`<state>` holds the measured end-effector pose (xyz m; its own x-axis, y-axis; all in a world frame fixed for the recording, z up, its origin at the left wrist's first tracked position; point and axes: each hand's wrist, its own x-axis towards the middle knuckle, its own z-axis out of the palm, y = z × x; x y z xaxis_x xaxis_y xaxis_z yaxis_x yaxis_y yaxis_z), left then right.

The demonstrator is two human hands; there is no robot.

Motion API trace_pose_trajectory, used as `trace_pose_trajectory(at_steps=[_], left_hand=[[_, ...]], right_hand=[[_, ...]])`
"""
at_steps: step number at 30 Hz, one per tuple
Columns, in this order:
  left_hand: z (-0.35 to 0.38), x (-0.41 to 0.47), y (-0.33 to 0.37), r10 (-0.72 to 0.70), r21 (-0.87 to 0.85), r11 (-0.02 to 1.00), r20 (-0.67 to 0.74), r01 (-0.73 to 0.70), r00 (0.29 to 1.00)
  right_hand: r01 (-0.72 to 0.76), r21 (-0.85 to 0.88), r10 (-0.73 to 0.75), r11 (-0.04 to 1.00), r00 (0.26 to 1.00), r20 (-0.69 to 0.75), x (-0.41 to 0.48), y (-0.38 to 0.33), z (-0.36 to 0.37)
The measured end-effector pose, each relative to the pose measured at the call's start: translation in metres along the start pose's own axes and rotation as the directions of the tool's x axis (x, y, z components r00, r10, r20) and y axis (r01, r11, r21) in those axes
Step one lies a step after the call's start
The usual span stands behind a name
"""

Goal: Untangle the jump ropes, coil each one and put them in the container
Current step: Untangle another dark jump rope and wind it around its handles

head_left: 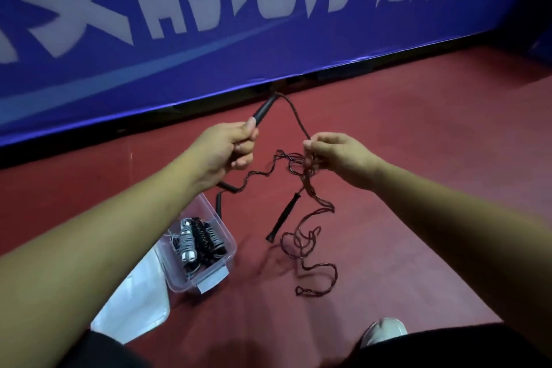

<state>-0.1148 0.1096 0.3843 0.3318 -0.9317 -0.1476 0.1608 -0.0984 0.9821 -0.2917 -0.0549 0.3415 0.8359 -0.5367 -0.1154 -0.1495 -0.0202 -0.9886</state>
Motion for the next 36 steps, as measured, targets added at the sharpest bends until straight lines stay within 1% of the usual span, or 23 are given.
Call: trace_pose_trajectory(at_steps=[2, 4, 6, 8, 10, 12, 14, 15, 17, 19, 21, 22, 24, 25, 26, 27, 29, 31, 32, 33, 34, 35, 36], left_hand=[[-0.005, -0.008, 0.010, -0.008, -0.149, 0.989, -0.065, -0.002, 0.998], [-0.010, -0.014, 0.020, -0.020, -0.314, 0.949, -0.114, -0.017, 0.993], [-0.015, -0.019, 0.026, -0.024, -0.430, 0.902, -0.159, -0.047, 0.987], [-0.021, -0.024, 0.027, -0.028, -0.443, 0.895, -0.183, -0.057, 0.983], [-0.026, -0.031, 0.024, -0.035, -0.370, 0.928, -0.171, -0.032, 0.985], [-0.029, -0.037, 0.021, -0.051, -0.255, 0.967, -0.075, 0.030, 0.996], [-0.026, -0.042, 0.021, -0.069, -0.141, 0.987, 0.031, 0.072, 0.997], [-0.024, -0.042, 0.020, -0.067, -0.097, 0.993, 0.044, 0.071, 0.997], [-0.017, -0.040, 0.014, -0.036, -0.029, 0.999, -0.002, 0.036, 0.999], [-0.013, -0.038, 0.006, 0.000, 0.123, 0.992, -0.014, 0.002, 1.000], [-0.016, -0.037, -0.001, -0.021, 0.303, 0.953, 0.030, 0.011, 0.999], [-0.018, -0.036, -0.003, -0.046, 0.365, 0.931, 0.054, 0.024, 0.997], [-0.023, -0.035, -0.004, -0.070, 0.443, 0.896, 0.081, 0.027, 0.994], [-0.026, -0.033, -0.004, -0.058, 0.449, 0.893, 0.070, 0.020, 0.996], [-0.028, -0.030, -0.003, -0.034, 0.414, 0.910, 0.036, 0.016, 0.999], [-0.030, -0.026, -0.002, -0.011, 0.338, 0.941, -0.025, 0.019, 1.000], [-0.040, -0.014, 0.000, -0.002, 0.132, 0.991, -0.213, 0.030, 0.977], [-0.060, -0.006, 0.001, -0.075, -0.058, 0.997, -0.407, 0.056, 0.910], [-0.074, -0.004, 0.000, -0.125, -0.143, 0.988, -0.473, 0.063, 0.872], [-0.087, -0.003, -0.003, -0.164, -0.191, 0.979, -0.520, 0.073, 0.838], [-0.098, -0.004, -0.006, -0.185, -0.179, 0.979, -0.559, 0.100, 0.809], [-0.108, -0.005, -0.009, -0.184, -0.102, 0.983, -0.584, 0.154, 0.790], [-0.112, -0.008, -0.012, -0.186, 0.014, 0.971, -0.585, 0.239, 0.789]], right_hand=[[-0.007, -0.256, 0.014, 0.967, 1.000, 0.025, -0.007, 0.006, 0.006], [-0.040, -0.461, 0.058, 0.886, 0.998, 0.026, -0.014, 0.012, 0.013], [-0.096, -0.565, 0.110, 0.819, 0.994, -0.010, -0.018, 0.016, 0.017], [-0.136, -0.559, 0.142, 0.818, 0.989, -0.032, -0.019, 0.014, 0.017], [-0.119, -0.471, 0.121, 0.874, 0.992, -0.026, -0.018, 0.008, 0.018], [-0.066, -0.378, 0.086, 0.923, 0.996, 0.037, -0.019, -0.005, 0.023], [-0.017, -0.376, 0.069, 0.927, 0.990, 0.124, -0.019, -0.020, 0.033], [0.000, -0.391, 0.071, 0.920, 0.983, 0.167, -0.020, -0.027, 0.040], [0.029, -0.416, 0.075, 0.909, 0.970, 0.232, -0.020, -0.039, 0.054], [0.071, -0.439, 0.044, 0.896, 0.968, 0.245, -0.019, -0.050, 0.064], [0.123, -0.454, -0.018, 0.882, 0.973, 0.229, -0.017, -0.060, 0.070], [0.137, -0.460, -0.040, 0.877, 0.976, 0.214, -0.016, -0.064, 0.071], [0.133, -0.472, -0.050, 0.871, 0.981, 0.185, -0.013, -0.068, 0.068], [0.124, -0.469, -0.041, 0.874, 0.982, 0.182, -0.012, -0.069, 0.066], [0.115, -0.467, -0.033, 0.877, 0.983, 0.181, -0.010, -0.068, 0.065], [0.109, -0.481, -0.027, 0.870, 0.984, 0.174, -0.008, -0.064, 0.063], [0.070, -0.539, 0.001, 0.839, 0.991, 0.130, -0.004, -0.052, 0.057], [-0.025, -0.609, 0.108, 0.793, 0.989, 0.100, -0.003, -0.031, 0.045], [-0.082, -0.660, 0.184, 0.747, 0.979, 0.087, -0.004, -0.019, 0.038], [-0.136, -0.696, 0.255, 0.705, 0.965, 0.069, -0.007, -0.008, 0.030], [-0.177, -0.699, 0.295, 0.693, 0.954, 0.051, -0.010, -0.001, 0.023], [-0.201, -0.670, 0.304, 0.714, 0.952, 0.037, -0.012, 0.004, 0.018], [-0.205, -0.642, 0.284, 0.739, 0.959, 0.021, -0.013, 0.005, 0.015]])
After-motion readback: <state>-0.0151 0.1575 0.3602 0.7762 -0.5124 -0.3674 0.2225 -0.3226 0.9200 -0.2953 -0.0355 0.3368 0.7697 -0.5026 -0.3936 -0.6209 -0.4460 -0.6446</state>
